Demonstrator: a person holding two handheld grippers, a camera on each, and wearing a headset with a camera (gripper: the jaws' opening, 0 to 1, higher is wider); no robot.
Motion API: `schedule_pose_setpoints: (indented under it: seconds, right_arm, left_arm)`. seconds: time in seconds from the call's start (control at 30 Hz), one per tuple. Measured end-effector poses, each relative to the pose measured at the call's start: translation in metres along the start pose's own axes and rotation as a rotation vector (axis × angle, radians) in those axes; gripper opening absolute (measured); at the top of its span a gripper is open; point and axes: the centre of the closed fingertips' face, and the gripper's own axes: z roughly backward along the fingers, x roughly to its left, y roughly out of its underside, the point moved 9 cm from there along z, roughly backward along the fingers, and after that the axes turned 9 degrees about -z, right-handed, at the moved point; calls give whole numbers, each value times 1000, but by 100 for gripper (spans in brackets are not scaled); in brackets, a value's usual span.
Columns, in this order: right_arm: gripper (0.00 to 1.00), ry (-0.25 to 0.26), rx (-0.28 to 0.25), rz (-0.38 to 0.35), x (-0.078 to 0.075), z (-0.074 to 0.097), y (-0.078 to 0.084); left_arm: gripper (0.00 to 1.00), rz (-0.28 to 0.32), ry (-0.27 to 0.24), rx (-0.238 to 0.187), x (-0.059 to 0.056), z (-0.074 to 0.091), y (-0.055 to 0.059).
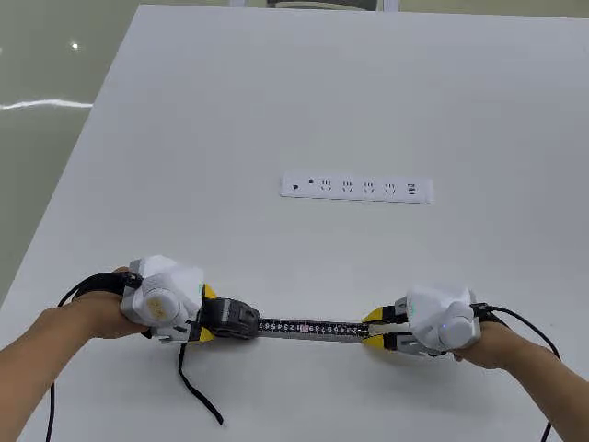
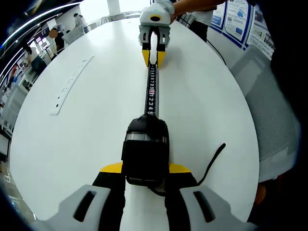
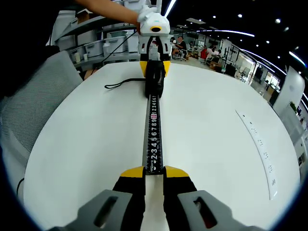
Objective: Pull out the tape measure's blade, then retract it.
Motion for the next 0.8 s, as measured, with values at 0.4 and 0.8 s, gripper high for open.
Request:
schedule_pose_setpoints:
  seconds: [0.4,0.8]
  right_arm:
    - [12,0,4,-1,-1,4,4]
    - [12,2,5,-2,-2,8,7]
  left_arm:
    - [27,5,0,-4,0,0,0]
    - [27,5,0,0,0,0,0]
